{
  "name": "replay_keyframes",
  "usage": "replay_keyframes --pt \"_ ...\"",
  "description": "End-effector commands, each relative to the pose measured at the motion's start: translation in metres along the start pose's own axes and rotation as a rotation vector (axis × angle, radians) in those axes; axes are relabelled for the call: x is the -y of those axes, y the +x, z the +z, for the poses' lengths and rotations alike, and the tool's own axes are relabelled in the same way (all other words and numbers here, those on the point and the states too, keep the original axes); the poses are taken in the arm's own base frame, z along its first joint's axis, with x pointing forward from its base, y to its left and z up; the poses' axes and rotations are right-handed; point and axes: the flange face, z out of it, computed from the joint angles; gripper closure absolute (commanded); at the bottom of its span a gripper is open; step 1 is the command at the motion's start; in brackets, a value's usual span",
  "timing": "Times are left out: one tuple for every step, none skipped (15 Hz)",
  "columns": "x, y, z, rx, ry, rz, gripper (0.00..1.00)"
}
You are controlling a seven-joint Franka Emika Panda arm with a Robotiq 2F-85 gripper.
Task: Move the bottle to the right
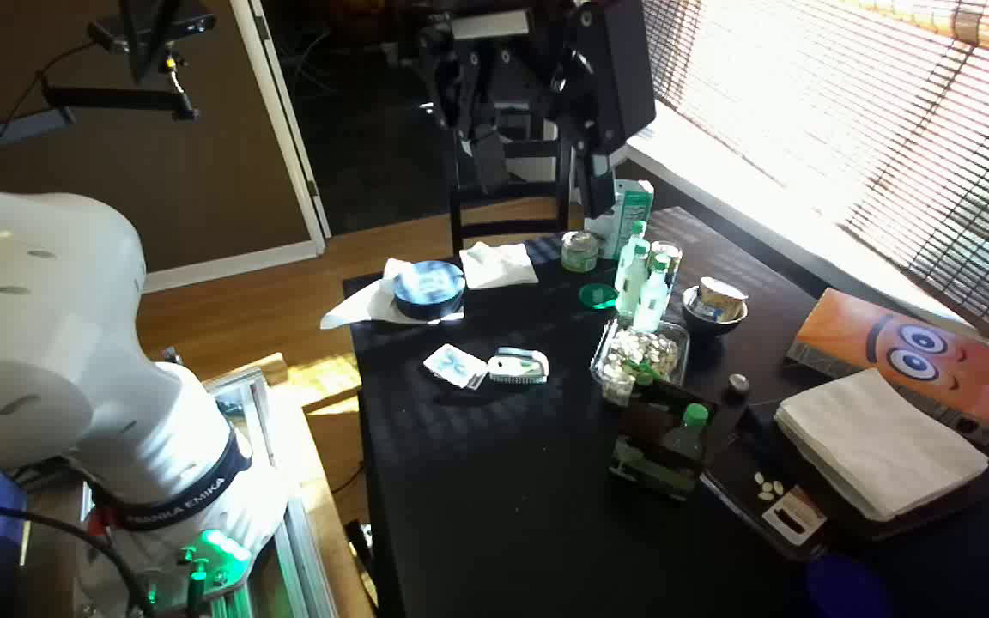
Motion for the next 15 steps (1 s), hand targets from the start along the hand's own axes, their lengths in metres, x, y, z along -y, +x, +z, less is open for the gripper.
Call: replay_keyframes --pt "0.0 0.0 -0.001 0.001 0.001 0.0 0.0" --pt "0.001 0.003 0.002 -0.01 0.006 -0.015 0.0" --pt "0.002 0.01 0.006 -0.007 0.007 -0.037 0.0" --pt "0.005 0.016 0.01 -0.01 0.017 -0.061 0.0" --pt "0.008 0.026 0.017 -0.008 0.035 -0.099 0.0" --pt "0.012 0.035 0.024 -0.005 0.047 -0.13 0.0" --pt "0.016 0.048 0.036 -0.001 0.063 -0.168 0.0" --pt "0.02 0.061 0.049 -0.001 0.069 -0.2 0.0" --pt "0.022 0.072 0.061 0.002 0.074 -0.23 0.0" --pt "0.024 0.084 0.078 0.007 0.08 -0.265 0.0" --pt "0.024 0.094 0.096 0.024 0.085 -0.29 0.0" --pt "0.023 0.102 0.114 0.038 0.086 -0.316 0.0" --pt "0.02 0.107 0.135 0.062 0.08 -0.326 0.0" --pt "0.015 0.11 0.156 0.076 0.092 -0.327 0.0" --pt "0.009 0.111 0.179 0.098 0.088 -0.315 0.0"
